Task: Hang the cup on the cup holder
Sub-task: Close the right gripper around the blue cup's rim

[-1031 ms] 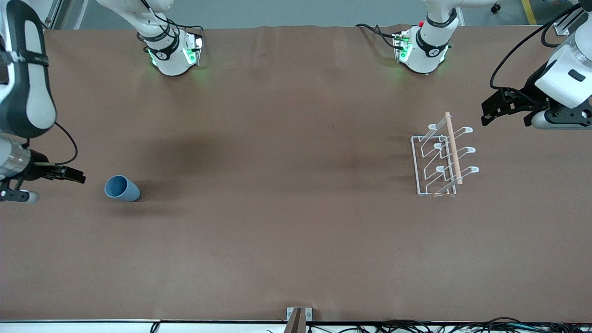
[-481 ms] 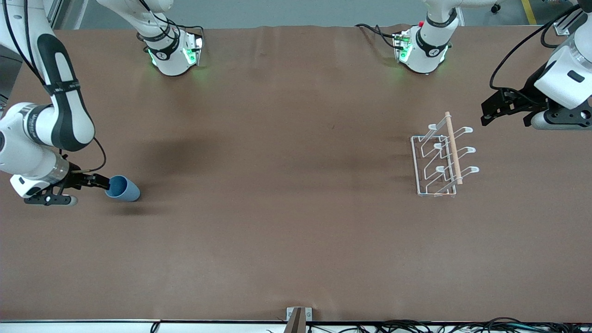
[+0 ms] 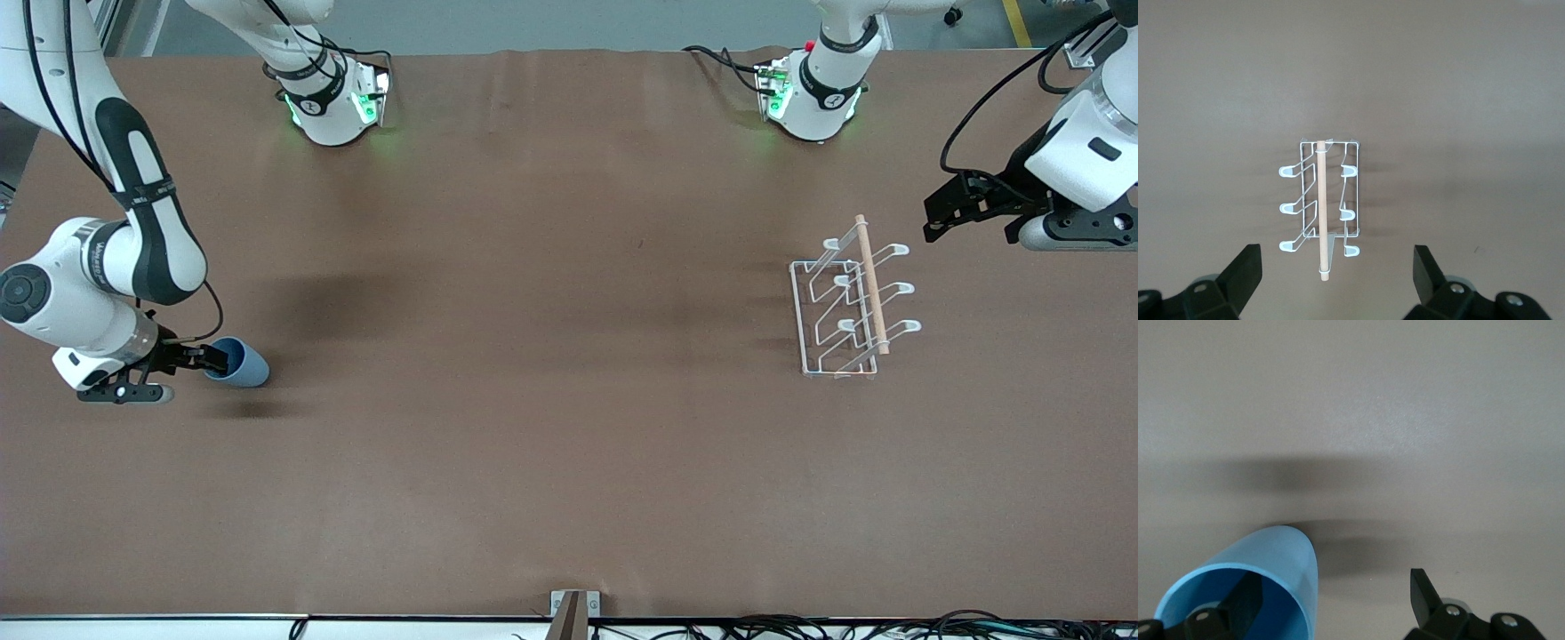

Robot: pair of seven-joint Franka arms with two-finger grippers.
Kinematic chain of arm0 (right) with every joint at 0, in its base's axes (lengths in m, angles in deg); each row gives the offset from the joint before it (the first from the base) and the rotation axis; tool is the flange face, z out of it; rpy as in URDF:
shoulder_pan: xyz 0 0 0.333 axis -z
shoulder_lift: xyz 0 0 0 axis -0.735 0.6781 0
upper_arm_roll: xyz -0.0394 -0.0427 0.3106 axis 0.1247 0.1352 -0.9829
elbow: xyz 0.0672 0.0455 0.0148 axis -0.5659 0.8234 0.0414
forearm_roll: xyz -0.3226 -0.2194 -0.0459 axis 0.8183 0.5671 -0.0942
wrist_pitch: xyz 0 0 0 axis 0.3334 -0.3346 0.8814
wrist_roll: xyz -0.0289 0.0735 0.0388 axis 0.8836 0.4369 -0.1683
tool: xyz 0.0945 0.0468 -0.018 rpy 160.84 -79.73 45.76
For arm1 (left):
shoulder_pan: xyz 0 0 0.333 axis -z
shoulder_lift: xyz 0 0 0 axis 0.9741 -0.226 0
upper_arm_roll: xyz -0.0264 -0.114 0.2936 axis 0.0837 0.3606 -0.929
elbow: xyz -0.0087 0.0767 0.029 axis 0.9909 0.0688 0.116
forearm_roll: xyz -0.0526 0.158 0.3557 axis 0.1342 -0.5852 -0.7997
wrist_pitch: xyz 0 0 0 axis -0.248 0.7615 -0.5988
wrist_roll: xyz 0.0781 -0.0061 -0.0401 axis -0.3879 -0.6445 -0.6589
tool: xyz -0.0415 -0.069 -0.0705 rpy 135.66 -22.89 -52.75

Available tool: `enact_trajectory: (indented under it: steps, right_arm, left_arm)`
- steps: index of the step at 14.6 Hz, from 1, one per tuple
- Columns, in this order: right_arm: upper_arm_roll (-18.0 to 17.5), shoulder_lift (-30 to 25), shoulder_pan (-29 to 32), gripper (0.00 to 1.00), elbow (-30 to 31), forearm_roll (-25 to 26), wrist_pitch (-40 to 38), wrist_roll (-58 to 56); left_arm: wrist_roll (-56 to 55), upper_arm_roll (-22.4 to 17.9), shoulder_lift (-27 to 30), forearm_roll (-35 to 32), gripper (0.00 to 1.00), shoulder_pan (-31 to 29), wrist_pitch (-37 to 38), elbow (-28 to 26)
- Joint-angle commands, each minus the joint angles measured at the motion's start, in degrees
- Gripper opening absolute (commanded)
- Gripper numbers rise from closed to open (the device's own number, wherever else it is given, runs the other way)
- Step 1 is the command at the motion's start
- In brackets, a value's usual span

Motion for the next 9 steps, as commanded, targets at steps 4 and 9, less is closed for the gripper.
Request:
enact_trajectory:
  steps: [4, 9]
  right_arm:
    - [-1.09, -0.96, 0.4, 0.52, 2.27, -0.74, 0.49, -0.69]
    - [-1.35, -1.13, 0.93, 0.0, 1.74, -1.01, 0.32, -0.52]
  left_arm:
    - [0.44, -0.22, 0.12, -0.63, 1.0, 0.19, 0.2, 0.02]
    - [0.44, -0.22, 0.21, -0.63, 1.0, 0.28, 0.2, 0.02]
